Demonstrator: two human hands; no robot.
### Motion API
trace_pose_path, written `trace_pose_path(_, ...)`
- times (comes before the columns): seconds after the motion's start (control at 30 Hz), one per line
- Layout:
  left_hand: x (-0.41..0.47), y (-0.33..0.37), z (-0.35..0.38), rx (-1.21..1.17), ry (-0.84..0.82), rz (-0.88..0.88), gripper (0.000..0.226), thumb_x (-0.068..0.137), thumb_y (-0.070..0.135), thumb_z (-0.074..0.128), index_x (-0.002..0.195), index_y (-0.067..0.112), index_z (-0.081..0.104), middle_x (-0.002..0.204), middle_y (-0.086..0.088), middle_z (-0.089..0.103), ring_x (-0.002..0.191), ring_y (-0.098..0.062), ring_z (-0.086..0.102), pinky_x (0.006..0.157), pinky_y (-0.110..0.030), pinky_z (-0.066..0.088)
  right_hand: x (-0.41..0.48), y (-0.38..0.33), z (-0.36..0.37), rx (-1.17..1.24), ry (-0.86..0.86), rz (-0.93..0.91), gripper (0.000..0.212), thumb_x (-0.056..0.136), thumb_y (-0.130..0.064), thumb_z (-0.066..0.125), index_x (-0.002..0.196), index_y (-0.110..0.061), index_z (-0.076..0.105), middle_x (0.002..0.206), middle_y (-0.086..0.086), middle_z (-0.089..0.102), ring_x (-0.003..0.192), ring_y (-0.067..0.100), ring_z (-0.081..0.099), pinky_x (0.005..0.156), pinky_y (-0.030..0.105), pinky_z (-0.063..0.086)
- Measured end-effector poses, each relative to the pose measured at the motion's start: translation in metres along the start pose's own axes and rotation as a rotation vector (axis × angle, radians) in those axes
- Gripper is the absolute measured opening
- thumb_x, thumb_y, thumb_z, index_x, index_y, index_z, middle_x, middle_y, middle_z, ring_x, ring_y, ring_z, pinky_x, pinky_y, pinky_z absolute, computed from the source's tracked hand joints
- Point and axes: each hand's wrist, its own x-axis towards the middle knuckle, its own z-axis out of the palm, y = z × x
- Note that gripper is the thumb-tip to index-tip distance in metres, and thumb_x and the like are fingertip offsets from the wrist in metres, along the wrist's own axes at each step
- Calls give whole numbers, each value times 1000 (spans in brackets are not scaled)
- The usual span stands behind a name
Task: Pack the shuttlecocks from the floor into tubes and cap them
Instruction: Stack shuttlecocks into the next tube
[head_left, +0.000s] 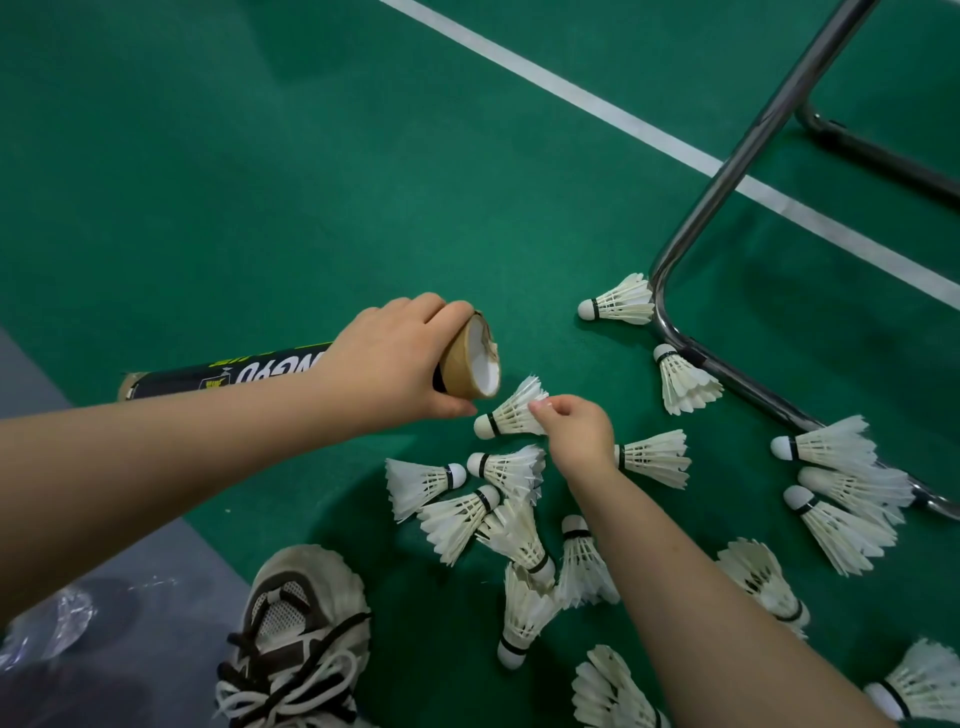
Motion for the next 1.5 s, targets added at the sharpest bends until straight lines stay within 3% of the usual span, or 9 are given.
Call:
trace_pose_path(0.07, 0, -1, 1, -3, 5, -6, 82, 65, 60, 70, 131, 24, 36, 120, 0, 49, 106, -24, 48, 89, -40, 43, 0, 2, -5, 128, 8, 47, 25, 90, -29, 57, 84, -6, 67, 77, 12, 64, 73, 19, 55, 72, 34, 48)
trace_pose_path(0.2, -1, -1, 1, -4, 11, -6, 83, 64, 61, 70, 130, 24, 37, 118, 0, 50, 104, -24, 49, 87, -39, 44, 0, 3, -15, 329, 25, 92, 22, 92, -22, 56, 71, -22, 62, 75, -5, 63, 78, 15, 56, 78, 29, 41)
trace_pose_path(0.4, -3, 1, 3, 7, 5, 10, 83, 64, 61, 70, 131, 23, 37, 118, 0, 50, 104, -24, 50, 87, -40, 44, -5, -2, -22, 586, 58, 120, 17, 94, -19, 53, 94, -10, 67, 87, -2, 66, 84, 12, 60, 87, 30, 43)
trace_pose_path(0.63, -1, 6, 6, 18, -17, 27, 82, 65, 60, 70, 130, 23, 37, 117, -1, 51, 102, -24, 50, 86, -40, 44, -11, -30, -45, 946, 203, -52, 20, 95, -13, 49, 82, -16, 64, 82, -2, 66, 78, 11, 61, 89, 33, 49)
trace_pose_path(0.83, 1, 16, 4, -1, -2, 46, 77, 65, 62, 68, 127, 26, 38, 111, 2, 51, 97, -21, 50, 82, -38, 45, -27, -51, -58, 710, 111, -263, 22, 93, -13, 51, 79, -20, 66, 75, -9, 66, 72, 5, 58, 78, 21, 48)
trace_pose_path(1.17, 2, 28, 1, -16, 29, 71, 74, 66, 62, 64, 124, 21, 42, 109, -2, 53, 98, -25, 53, 80, -37, 45, -50, -60, -56, 109, -651, -362, 19, 76, -21, 65, 94, -18, 69, 100, -2, 66, 95, 8, 58, 94, 27, 43)
trace_pose_path(1.23, -1, 35, -1, -22, 15, 94, 73, 64, 61, 62, 123, 22, 42, 107, -1, 52, 96, -24, 52, 78, -36, 44, -54, -63, -54, -66, -690, -375, 21, 65, -18, 60, 81, -5, 63, 86, 3, 57, 82, 14, 52, 78, 38, 46)
trace_pose_path(1.37, -7, 51, 5, 31, -48, 184, 76, 58, 56, 69, 123, 26, 42, 104, 1, 51, 93, -21, 52, 72, -34, 44, -57, -68, -48, -406, -791, -365, 36, 70, 6, 55, 54, -13, 28, 60, 2, 29, 55, 14, 22, 48, 26, 18)
trace_pose_path(1.5, -3, 45, 4, 18, -30, 115, 69, 64, 55, 67, 121, 26, 41, 103, 1, 50, 93, -22, 52, 72, -35, 45, -56, -59, -42, -105, -634, -348, 27, 65, 2, 60, 54, -15, 42, 60, -1, 42, 58, 14, 36, 53, 26, 30)
